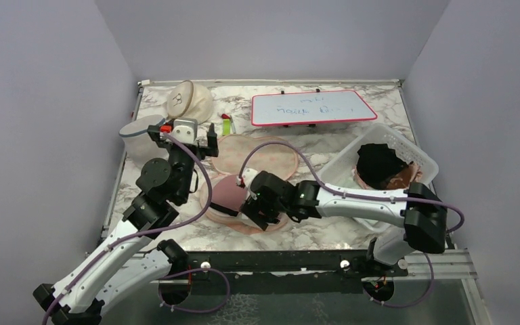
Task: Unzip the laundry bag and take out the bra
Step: Pick up the bra from the laundry bag.
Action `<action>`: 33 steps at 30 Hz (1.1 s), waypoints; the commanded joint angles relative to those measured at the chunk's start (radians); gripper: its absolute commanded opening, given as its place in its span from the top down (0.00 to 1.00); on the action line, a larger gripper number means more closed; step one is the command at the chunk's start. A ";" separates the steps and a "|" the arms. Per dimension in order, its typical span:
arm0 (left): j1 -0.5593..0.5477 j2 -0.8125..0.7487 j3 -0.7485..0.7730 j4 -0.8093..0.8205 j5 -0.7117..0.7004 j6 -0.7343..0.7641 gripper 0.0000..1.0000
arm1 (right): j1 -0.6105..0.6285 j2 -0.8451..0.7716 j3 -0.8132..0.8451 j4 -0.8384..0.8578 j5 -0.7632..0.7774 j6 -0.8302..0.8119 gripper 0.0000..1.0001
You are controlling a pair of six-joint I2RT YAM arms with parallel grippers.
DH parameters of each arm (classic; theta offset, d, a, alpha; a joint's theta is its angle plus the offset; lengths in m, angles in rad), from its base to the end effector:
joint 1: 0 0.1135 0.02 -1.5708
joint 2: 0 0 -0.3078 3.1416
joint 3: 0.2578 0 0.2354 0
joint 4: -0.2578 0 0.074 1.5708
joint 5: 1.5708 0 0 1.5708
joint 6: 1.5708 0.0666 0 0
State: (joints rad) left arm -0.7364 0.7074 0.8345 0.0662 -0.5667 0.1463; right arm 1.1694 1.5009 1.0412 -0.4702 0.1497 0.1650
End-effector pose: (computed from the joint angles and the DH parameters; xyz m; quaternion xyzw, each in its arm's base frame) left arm 0.1218 -0.0622 0.4269 0.0655 0.6439 -0.0455 0.7609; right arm 0.1313 0.2840 0.2612 -0.4349 0.8409 0.1386 0.2907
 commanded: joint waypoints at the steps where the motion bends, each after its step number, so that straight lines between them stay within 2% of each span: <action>1: 0.057 -0.052 -0.068 0.153 -0.115 0.057 0.01 | 0.066 0.104 0.087 -0.025 0.144 -0.096 0.10; 9: 0.118 -0.027 -0.077 0.147 -0.090 0.022 0.01 | 0.097 0.266 0.188 -0.125 0.386 -0.151 0.07; 13: 0.134 -0.020 -0.064 0.122 -0.058 0.000 0.01 | 0.098 0.271 0.150 -0.079 0.434 -0.189 0.04; 25: 0.158 0.018 -0.048 0.091 -0.022 -0.029 0.01 | 0.088 0.294 0.092 0.039 0.354 -0.173 0.01; 28: 0.158 0.017 -0.058 0.103 -0.007 -0.033 0.02 | 0.074 0.319 0.100 0.034 0.356 -0.145 0.09; 31: 0.161 0.032 -0.054 0.096 -0.015 -0.034 0.03 | 0.073 0.346 0.127 0.004 0.359 -0.126 0.30; 33: 0.162 0.039 -0.046 0.087 -0.006 -0.040 0.03 | 0.073 0.349 0.131 -0.005 0.360 -0.123 0.37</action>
State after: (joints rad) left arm -0.5823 0.7368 0.7666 0.1535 -0.6018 0.1253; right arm 1.2480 1.8217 1.1461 -0.4728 0.5121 0.0113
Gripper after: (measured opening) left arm 0.976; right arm 0.677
